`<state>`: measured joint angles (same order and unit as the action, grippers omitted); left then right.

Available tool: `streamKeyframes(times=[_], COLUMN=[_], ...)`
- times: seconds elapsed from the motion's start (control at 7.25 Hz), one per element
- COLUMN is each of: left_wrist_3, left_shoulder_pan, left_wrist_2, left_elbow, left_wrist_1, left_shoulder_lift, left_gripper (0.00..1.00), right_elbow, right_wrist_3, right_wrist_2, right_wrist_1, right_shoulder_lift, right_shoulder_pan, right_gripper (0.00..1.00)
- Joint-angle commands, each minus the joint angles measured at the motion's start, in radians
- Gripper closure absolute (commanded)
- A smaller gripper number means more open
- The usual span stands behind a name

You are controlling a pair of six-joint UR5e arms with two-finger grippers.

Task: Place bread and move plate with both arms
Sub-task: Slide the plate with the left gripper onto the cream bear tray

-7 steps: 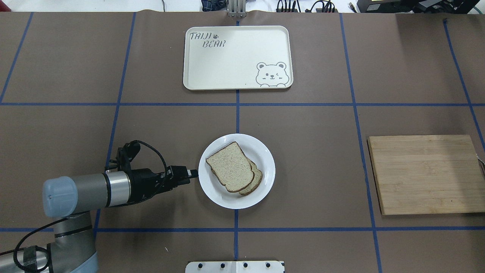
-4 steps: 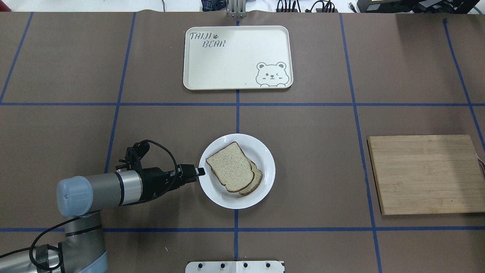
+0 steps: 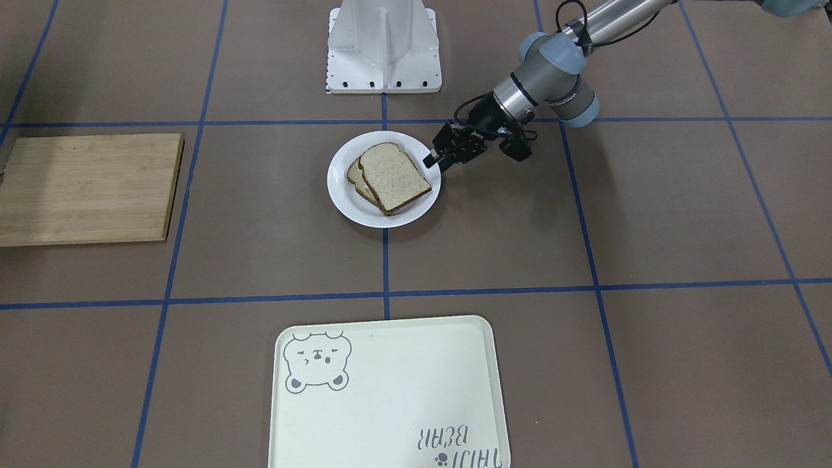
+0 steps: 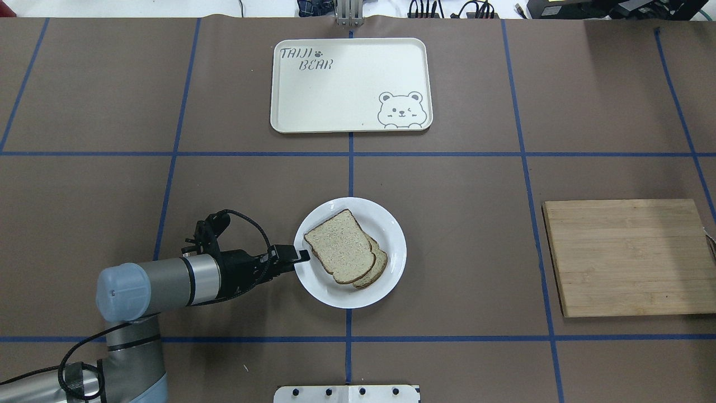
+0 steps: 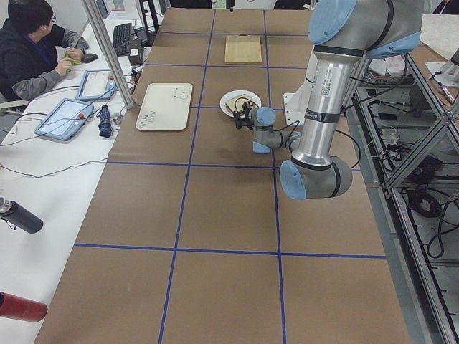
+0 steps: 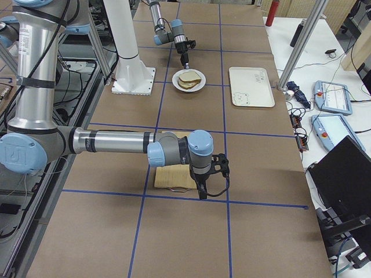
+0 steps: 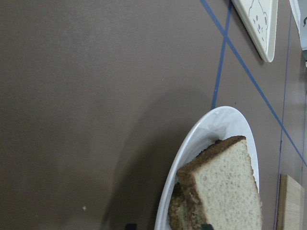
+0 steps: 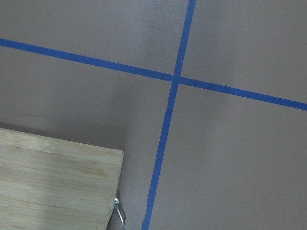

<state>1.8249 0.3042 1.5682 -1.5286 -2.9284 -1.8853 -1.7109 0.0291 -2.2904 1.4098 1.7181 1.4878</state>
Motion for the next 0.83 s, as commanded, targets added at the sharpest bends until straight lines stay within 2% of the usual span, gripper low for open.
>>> streamKeyframes(times=[0.0, 0.55, 0.69], left_wrist_3=[0.004, 0.002, 0.001], left_shoulder_pan=[-0.022, -0.05, -0.05], left_wrist_2=[-0.019, -0.048, -0.05], left_elbow=[0.002, 0.01, 0.021], left_wrist_1=[0.0, 0.0, 0.0], left_shoulder_lift=[-0.005, -0.024, -0.028], left_gripper=[0.48, 0.53, 0.6], right_elbow=[0.01, 0.044, 0.045], right_wrist_3=[0.0, 0.0, 0.0], right_wrist_2=[0.0, 0.0, 0.0], right_wrist_1=[-0.002, -0.005, -0.005], right_shoulder_lift=[0.0, -0.023, -0.023], right_shoulder_pan=[-0.001, -0.001, -0.001], right_gripper=[0.0, 0.0, 0.0])
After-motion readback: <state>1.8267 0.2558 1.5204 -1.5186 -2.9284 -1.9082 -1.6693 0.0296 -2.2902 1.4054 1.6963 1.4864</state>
